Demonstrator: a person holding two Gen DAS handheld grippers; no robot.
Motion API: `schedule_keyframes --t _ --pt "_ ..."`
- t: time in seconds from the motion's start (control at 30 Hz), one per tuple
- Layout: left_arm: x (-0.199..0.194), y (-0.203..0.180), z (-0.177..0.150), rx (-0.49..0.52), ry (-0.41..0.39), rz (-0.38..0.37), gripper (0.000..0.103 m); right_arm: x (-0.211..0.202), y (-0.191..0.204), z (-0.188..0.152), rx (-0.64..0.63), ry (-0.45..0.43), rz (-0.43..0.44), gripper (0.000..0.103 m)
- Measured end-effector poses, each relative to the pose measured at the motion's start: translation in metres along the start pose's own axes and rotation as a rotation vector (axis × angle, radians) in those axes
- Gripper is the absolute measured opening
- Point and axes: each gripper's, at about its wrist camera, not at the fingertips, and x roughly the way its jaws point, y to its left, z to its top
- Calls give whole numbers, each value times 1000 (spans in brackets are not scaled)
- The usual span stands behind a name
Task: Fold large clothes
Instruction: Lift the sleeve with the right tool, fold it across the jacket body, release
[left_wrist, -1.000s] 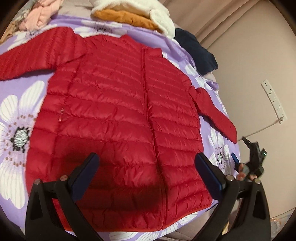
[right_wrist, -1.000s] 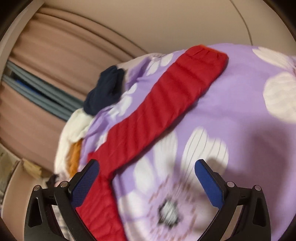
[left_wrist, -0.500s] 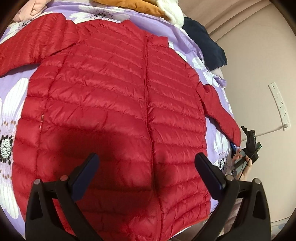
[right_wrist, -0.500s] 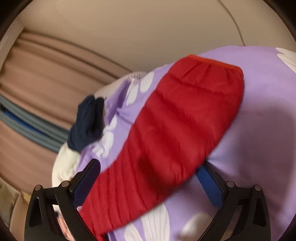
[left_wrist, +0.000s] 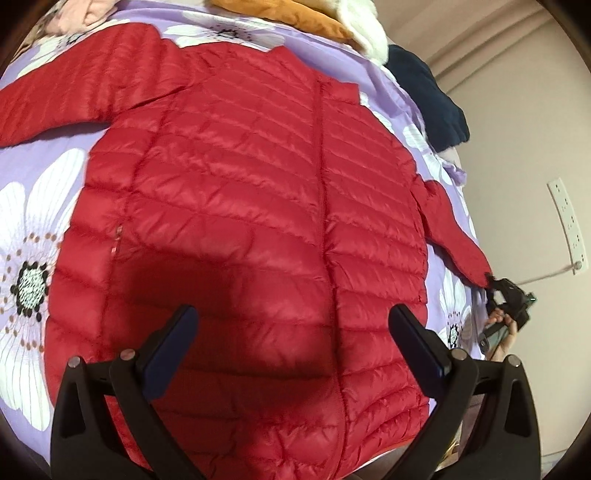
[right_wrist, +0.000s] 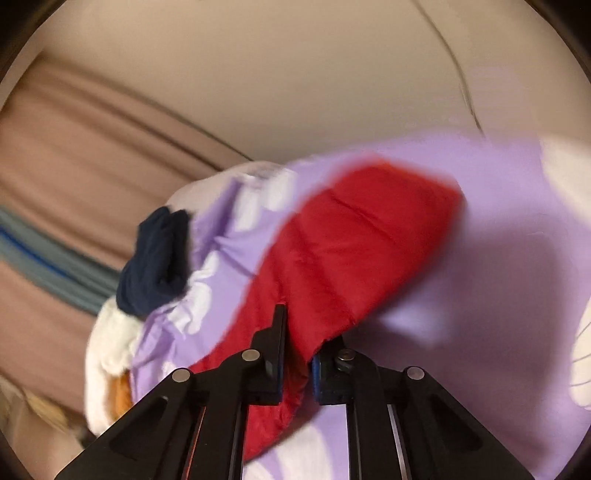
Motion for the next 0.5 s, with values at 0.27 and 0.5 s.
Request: schedule_keyframes --t 0.27,0.5 --pt "-25 26 -4 -64 -37 -36 103 -50 142 -29 -463 -49 51 13" --pt "-58 59 -10 -118 -106 -44 103 -36 256 -105 -750 -18 129 13"
